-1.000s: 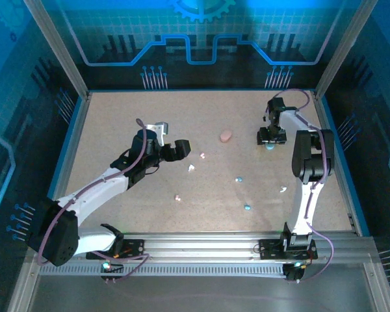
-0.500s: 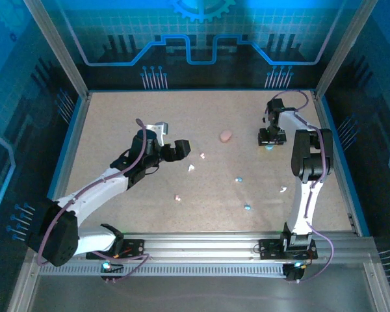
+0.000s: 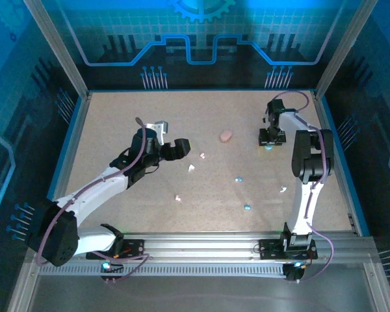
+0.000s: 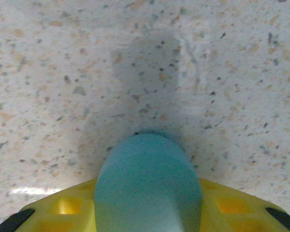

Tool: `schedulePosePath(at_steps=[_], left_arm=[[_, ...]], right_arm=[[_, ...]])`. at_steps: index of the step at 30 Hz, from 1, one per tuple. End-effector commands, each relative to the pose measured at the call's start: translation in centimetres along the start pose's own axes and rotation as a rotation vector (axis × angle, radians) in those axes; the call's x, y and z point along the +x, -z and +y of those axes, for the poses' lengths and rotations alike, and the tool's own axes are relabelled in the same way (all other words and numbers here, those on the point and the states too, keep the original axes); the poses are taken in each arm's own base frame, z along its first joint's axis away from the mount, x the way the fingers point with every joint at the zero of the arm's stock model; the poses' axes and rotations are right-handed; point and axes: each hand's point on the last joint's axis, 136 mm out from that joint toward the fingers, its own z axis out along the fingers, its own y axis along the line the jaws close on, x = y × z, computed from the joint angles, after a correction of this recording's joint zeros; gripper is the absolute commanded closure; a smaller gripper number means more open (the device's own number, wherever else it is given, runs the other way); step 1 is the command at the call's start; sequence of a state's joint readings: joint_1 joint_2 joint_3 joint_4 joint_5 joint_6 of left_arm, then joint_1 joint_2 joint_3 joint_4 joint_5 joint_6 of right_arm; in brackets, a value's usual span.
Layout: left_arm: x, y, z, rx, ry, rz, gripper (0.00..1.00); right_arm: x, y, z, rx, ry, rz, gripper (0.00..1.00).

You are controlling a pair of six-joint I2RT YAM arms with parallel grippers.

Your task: Insert the wireless bluetooth earbuds into the charging case

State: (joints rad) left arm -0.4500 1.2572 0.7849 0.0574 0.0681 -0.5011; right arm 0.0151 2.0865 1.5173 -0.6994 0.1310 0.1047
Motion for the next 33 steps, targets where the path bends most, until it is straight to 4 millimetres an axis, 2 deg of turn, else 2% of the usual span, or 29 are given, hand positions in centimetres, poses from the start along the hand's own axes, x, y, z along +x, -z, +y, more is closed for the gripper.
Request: schedulePosePath(at_steps=[1,5,13,17,22,27,33], left_arm=[[-1.7,0.9,-1.8,0.043,0.022,-0.028,0.03],[-2.3,1.2,-2.8,0.071,0.046,-0.027,0.05],[-4.7,2.8,-7.3,0.221,0.065,-0.010,0.12],[-5.6,3.9,-9.6,0.314,0.077,0.001,0.13],[-6.0,5.0,-12.1,0.406,0.065,0.007,0.15],[-4.8,5.0,-14.2,0.443,0.018,0.050,0.20],[-2.5,4.3,-16.8,0.485,-0.036,0.118,0.24]], right_arm=[[-1.2,3.9,2.1,-0.087,-0.003,-0.114,0.64],[-1.5,9.6,5.8,-0.232,0.045,-0.282,0.65],[0.8,22.6,12.7,-0.422,0.269,-0.702,0.65],[2.8,26.7,15.4,-0.441,0.447,-0.869,0.67],[6.4,28.8,18.9,-0.468,0.734,-1.018,0.68],[9.6,29.0,21.7,-0.439,0.996,-1.092,0.70],[10.5,29.4,22.8,-0.446,1.062,-1.113,0.70]])
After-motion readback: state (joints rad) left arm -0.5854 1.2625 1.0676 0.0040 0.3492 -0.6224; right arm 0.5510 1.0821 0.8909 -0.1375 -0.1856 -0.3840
